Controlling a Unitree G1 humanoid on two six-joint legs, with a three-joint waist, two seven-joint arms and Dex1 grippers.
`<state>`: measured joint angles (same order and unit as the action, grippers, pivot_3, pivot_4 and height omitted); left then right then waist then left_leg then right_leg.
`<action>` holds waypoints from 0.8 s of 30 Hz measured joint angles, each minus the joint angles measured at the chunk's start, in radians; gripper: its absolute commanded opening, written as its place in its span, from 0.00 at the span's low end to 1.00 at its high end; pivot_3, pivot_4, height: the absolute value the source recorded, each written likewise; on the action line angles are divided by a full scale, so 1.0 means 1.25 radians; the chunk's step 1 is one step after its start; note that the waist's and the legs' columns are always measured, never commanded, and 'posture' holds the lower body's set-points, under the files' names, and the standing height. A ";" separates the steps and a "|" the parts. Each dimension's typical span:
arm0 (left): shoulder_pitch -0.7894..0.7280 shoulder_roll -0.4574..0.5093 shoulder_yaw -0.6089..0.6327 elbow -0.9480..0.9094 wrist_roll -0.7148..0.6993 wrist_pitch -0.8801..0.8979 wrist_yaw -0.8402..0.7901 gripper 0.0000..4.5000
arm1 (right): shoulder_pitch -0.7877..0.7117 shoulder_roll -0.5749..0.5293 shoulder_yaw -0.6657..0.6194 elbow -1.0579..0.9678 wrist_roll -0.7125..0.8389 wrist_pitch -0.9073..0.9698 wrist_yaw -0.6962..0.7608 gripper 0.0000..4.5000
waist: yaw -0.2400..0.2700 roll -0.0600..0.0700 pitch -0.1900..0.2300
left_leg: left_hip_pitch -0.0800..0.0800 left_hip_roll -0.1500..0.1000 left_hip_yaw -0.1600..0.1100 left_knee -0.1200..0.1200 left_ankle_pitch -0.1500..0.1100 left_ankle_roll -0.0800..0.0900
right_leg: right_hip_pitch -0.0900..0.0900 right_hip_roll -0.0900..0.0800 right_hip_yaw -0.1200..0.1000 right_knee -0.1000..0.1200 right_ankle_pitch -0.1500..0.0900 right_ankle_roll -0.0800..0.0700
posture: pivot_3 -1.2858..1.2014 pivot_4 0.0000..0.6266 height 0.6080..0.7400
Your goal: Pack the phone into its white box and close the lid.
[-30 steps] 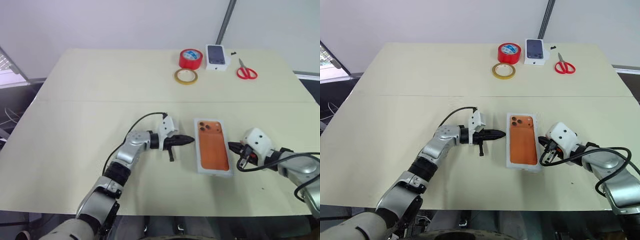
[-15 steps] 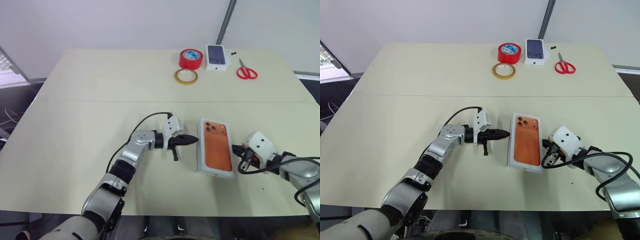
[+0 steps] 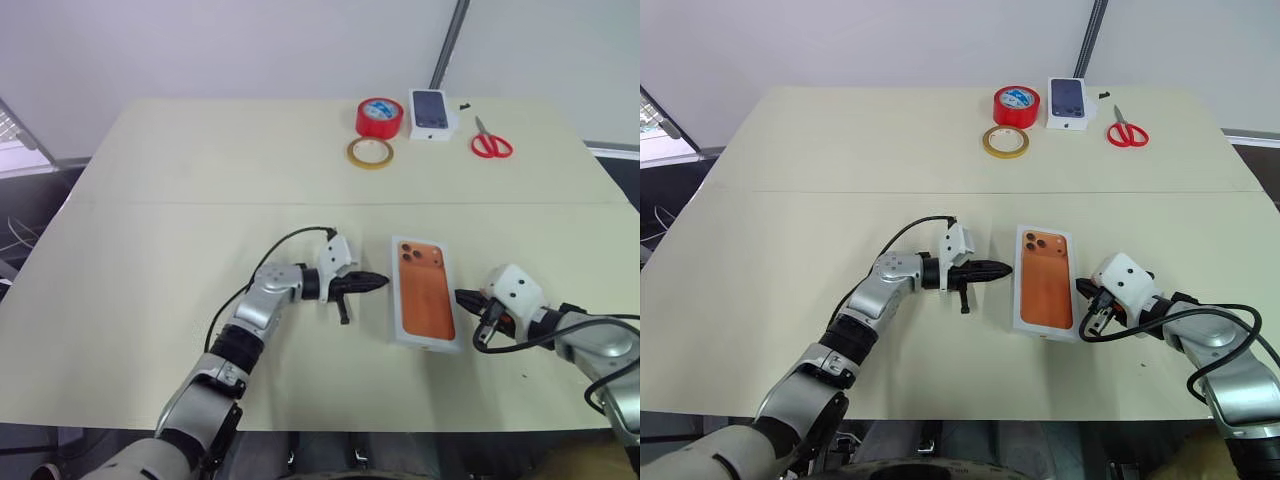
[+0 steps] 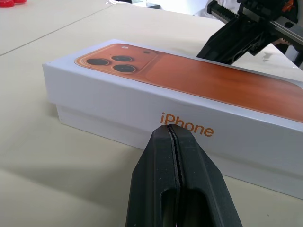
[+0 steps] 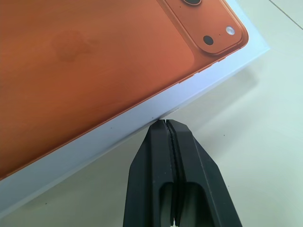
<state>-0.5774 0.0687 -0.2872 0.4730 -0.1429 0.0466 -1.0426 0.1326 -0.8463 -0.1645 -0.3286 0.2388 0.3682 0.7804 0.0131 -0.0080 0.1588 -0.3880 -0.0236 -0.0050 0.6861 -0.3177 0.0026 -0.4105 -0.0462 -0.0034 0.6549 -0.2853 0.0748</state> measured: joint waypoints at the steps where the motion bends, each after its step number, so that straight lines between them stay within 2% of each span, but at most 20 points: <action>1: 0.002 0.002 0.000 -0.004 0.000 0.003 0.000 0.00 | 0.002 -0.001 0.000 0.000 0.000 -0.001 0.006 0.00 | 0.000 0.000 0.000 | 0.000 0.000 0.000 0.000 0.000 0.000 | 0.000 0.000 0.000 0.000 0.000 0.000 | 0.52 0.24 1.00; 11: 0.013 0.048 0.000 -0.018 -0.006 0.033 -0.023 0.00 | 0.010 -0.003 0.016 0.000 -0.050 -0.042 0.020 0.00 | -0.001 0.000 0.000 | 0.000 0.000 0.000 0.000 0.000 0.000 | 0.000 0.000 0.000 0.000 0.000 0.000 | 0.52 0.24 1.00; 15: -0.004 0.042 0.035 -0.017 -0.032 0.055 -0.014 0.00 | 0.007 -0.010 0.008 0.011 -0.054 -0.049 0.032 0.00 | 0.000 0.000 0.000 | 0.000 0.000 0.000 0.000 0.000 0.000 | 0.000 0.000 0.000 0.000 0.000 0.000 | 0.52 0.24 1.00; 20: -0.091 -0.029 0.062 0.000 -0.053 0.056 0.018 0.00 | -0.065 -0.009 -0.050 0.065 -0.023 -0.038 0.033 0.00 | 0.001 0.000 0.000 | 0.000 0.000 0.000 0.002 0.000 0.000 | 0.001 0.000 0.000 0.000 0.000 0.000 | 0.52 0.24 1.00; 24: -0.132 -0.097 0.037 0.087 -0.027 -0.007 0.037 0.00 | -0.106 0.009 -0.060 0.044 0.036 -0.016 0.050 0.00 | 0.001 0.000 0.000 | 0.000 0.000 0.000 0.001 0.000 0.000 | 0.001 0.001 0.000 0.000 0.000 0.000 | 0.52 0.24 1.00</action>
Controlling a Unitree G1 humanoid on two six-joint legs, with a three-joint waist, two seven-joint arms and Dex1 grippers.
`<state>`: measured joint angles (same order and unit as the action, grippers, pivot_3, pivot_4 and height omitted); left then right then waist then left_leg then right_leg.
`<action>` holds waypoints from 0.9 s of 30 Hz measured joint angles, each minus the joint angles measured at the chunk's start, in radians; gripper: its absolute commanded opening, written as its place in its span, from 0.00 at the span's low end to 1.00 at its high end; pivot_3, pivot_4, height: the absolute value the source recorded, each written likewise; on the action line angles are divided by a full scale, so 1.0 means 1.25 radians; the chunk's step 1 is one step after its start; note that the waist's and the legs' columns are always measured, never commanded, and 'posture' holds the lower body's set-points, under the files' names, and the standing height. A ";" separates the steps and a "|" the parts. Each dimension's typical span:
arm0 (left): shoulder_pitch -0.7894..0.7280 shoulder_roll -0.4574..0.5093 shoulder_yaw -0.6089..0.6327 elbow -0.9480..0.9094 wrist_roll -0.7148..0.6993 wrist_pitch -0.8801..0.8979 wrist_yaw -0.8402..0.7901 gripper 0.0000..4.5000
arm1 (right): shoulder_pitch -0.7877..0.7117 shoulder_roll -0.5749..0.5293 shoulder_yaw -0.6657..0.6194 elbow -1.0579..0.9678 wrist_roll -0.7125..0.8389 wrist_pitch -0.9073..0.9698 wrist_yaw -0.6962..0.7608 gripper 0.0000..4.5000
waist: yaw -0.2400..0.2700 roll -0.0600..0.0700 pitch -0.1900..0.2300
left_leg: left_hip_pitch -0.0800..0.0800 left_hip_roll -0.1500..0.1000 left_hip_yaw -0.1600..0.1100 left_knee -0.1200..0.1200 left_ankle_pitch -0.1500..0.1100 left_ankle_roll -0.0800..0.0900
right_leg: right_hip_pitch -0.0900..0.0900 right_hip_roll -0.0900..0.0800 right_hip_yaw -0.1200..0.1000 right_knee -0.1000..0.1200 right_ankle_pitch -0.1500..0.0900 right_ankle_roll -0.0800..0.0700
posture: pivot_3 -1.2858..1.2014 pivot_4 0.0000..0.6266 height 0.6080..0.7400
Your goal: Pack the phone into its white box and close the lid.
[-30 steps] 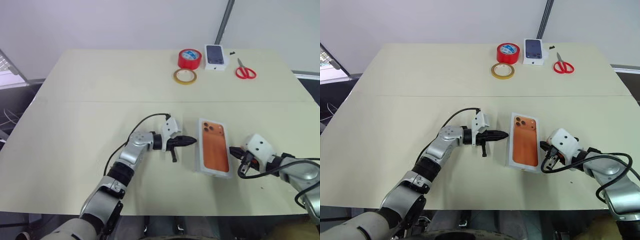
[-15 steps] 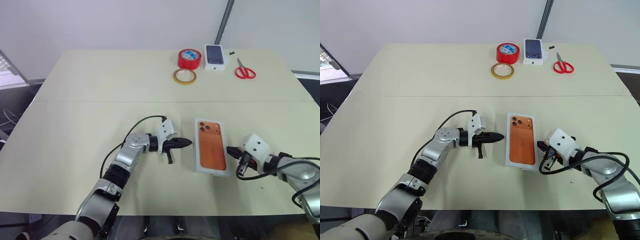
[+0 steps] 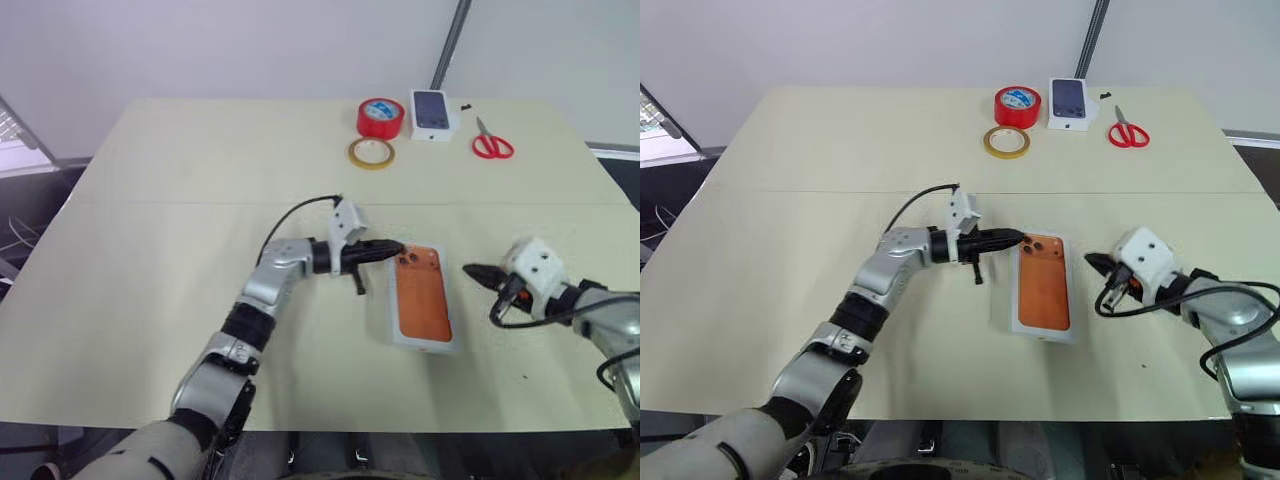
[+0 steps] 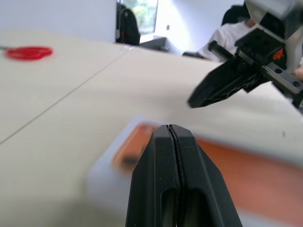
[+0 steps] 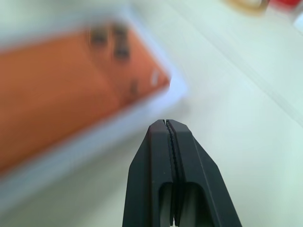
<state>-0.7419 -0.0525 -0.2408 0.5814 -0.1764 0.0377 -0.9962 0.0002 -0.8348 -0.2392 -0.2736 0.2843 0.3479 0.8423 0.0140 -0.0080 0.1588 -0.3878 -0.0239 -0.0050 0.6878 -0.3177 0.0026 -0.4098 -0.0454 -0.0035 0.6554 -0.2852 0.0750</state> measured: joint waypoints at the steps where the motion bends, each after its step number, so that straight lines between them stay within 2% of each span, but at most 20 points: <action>1: -0.010 -0.005 -0.017 0.031 0.020 -0.021 0.003 0.00 | 0.005 0.001 0.008 -0.010 0.006 0.006 0.006 0.00 | -0.001 0.000 0.000 | 0.000 0.000 0.000 0.000 0.000 0.000 | 0.000 0.000 0.000 0.000 0.000 0.000 | 0.52 0.24 1.00; 5: -0.020 0.004 -0.056 0.123 0.084 -0.085 0.009 0.00 | 0.074 0.002 0.069 -0.054 -0.006 0.007 0.021 0.00 | -0.001 0.000 0.000 | 0.000 0.000 0.000 0.000 0.000 0.000 | 0.000 0.000 0.000 0.001 0.000 0.000 | 0.52 0.24 1.00; 11: -0.031 0.015 -0.046 0.129 0.080 -0.031 -0.012 0.00 | 0.078 0.009 0.106 -0.088 -0.058 0.015 -0.013 0.00 | -0.005 -0.002 -0.001 | 0.012 0.001 0.000 -0.003 0.000 0.000 | 0.011 0.001 0.000 -0.002 0.000 0.000 | 0.52 0.24 1.00; 14: -0.028 0.026 -0.033 0.115 0.062 -0.003 -0.037 0.19 | 0.052 0.045 0.095 -0.088 0.003 0.088 -0.023 0.18 | -0.008 -0.002 -0.001 | 0.011 0.001 0.000 -0.003 0.000 0.000 | 0.010 0.001 0.000 -0.001 0.000 0.000 | 0.52 0.24 1.00; 18: 0.014 0.084 0.000 0.034 0.031 0.034 -0.053 0.60 | 0.017 0.056 0.052 -0.088 0.084 0.120 -0.008 0.61 | -0.008 -0.002 -0.001 | 0.010 0.001 0.000 -0.003 0.000 0.000 | 0.008 0.000 0.001 -0.001 0.000 0.000 | 0.52 0.24 1.00; 21: 0.050 0.173 0.037 -0.083 -0.001 0.076 -0.069 0.93 | -0.004 0.052 0.014 -0.079 0.115 0.118 0.002 0.94 | -0.006 -0.002 -0.001 | 0.010 0.001 0.000 -0.003 0.000 0.000 | 0.008 0.000 0.001 -0.001 0.000 0.000 | 0.52 0.24 1.00; 22: 0.060 0.201 0.049 -0.117 -0.011 0.090 -0.076 0.99 | -0.006 0.051 0.004 -0.072 0.121 0.117 0.008 1.00 | -0.005 -0.002 -0.001 | 0.010 0.001 0.000 -0.003 0.000 0.000 | 0.008 0.000 0.001 -0.001 0.000 0.000 | 0.52 0.24 1.00; 27: 0.153 0.350 0.107 -0.279 -0.056 0.157 -0.099 0.99 | 0.002 0.024 -0.026 -0.044 0.140 0.109 0.050 1.00 | -0.002 -0.001 -0.001 | 0.010 0.001 0.000 -0.004 0.000 0.000 | 0.008 -0.001 0.001 -0.002 0.000 0.000 | 0.52 0.24 1.00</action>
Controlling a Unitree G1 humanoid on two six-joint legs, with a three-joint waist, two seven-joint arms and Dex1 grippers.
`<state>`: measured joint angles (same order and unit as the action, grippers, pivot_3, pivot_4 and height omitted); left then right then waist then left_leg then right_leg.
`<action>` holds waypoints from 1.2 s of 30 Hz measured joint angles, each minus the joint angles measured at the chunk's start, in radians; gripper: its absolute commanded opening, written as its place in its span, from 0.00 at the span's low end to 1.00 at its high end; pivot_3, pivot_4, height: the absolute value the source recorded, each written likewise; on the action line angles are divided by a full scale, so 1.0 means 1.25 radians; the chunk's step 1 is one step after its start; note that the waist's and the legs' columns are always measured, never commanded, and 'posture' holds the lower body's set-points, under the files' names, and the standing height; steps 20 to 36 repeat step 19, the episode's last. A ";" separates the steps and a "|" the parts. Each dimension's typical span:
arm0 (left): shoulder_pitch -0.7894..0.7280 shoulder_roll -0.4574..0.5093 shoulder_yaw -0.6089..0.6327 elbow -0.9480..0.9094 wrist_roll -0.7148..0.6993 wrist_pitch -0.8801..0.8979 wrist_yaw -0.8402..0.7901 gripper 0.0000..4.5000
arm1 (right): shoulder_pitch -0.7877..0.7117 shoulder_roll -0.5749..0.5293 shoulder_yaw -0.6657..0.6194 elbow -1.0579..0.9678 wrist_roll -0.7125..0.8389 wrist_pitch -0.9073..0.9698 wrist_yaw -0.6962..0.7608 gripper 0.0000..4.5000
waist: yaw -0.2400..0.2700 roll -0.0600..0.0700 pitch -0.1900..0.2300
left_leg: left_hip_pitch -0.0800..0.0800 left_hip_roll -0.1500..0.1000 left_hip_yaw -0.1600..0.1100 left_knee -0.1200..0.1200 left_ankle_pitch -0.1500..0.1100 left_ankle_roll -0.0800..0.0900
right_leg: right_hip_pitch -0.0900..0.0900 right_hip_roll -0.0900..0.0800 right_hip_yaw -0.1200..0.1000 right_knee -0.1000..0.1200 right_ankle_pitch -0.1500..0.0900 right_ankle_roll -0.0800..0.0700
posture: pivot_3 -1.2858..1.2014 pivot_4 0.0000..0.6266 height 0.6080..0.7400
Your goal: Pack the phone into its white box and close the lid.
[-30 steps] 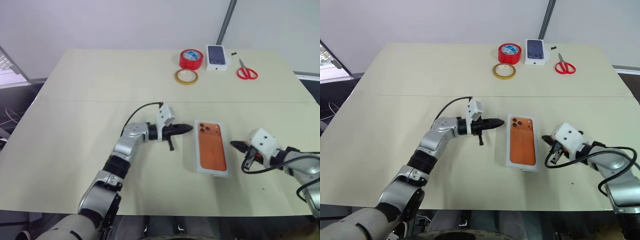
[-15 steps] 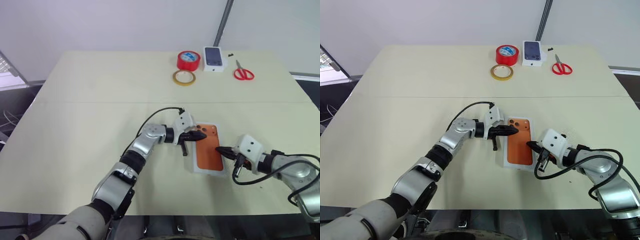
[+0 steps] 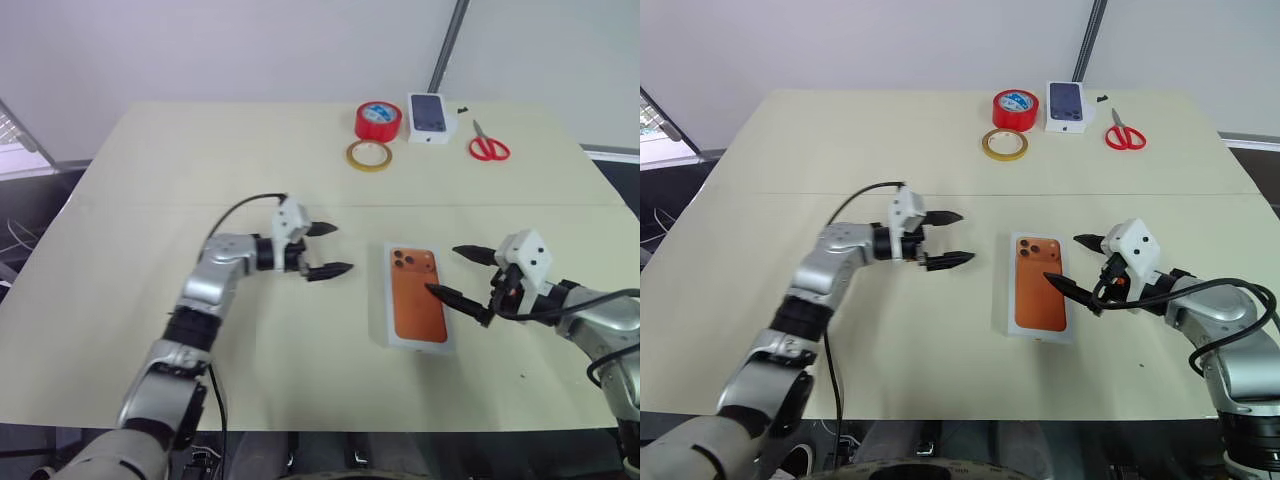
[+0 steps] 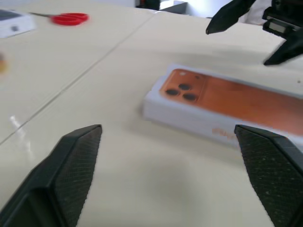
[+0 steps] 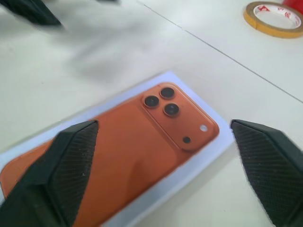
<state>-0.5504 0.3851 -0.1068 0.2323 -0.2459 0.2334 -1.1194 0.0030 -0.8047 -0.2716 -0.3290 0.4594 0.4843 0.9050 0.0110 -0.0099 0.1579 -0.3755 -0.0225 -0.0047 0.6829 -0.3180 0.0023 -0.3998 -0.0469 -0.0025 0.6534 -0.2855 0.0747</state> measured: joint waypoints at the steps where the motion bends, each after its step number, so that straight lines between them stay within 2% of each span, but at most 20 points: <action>1: 0.024 0.024 0.014 -0.025 -0.005 0.008 0.003 0.99 | 0.004 -0.003 -0.009 0.002 0.008 0.001 0.012 1.00 | 0.000 0.000 0.000 | 0.000 0.000 0.000 0.000 0.000 0.000 | 0.000 0.000 0.000 0.000 0.000 0.000 | 0.52 0.24 1.00; 6: 0.163 0.140 0.082 -0.175 -0.048 0.052 0.010 0.99 | -0.004 -0.021 -0.022 0.037 0.018 -0.017 0.056 1.00 | -0.001 0.000 0.000 | 0.000 0.000 0.000 0.000 0.000 0.000 | 0.001 -0.001 0.000 -0.001 0.000 0.000 | 0.52 0.24 1.00; 10: 0.249 0.203 0.116 -0.171 -0.049 0.064 0.022 0.99 | -0.018 -0.033 -0.022 0.079 0.015 -0.037 0.079 1.00 | -0.001 0.001 0.001 | 0.000 0.000 0.000 -0.001 0.000 0.000 | 0.000 -0.001 0.000 -0.001 0.000 -0.001 | 0.52 0.24 1.00; 18: 0.328 0.219 0.211 -0.180 -0.081 0.048 0.068 0.99 | -0.011 -0.054 -0.014 0.137 -0.013 -0.094 0.121 1.00 | 0.001 0.001 0.001 | 0.000 0.000 0.000 -0.002 0.000 0.000 | 0.000 -0.002 0.000 -0.003 0.000 -0.001 | 0.52 0.24 1.00; 36: 0.338 0.218 0.215 -0.185 -0.081 0.036 0.073 0.99 | -0.006 -0.059 -0.018 0.146 -0.016 -0.103 0.128 1.00 | 0.001 0.002 0.001 | 0.000 0.000 0.000 -0.002 0.000 0.000 | 0.000 -0.002 0.000 -0.003 0.000 -0.001 | 0.52 0.24 1.00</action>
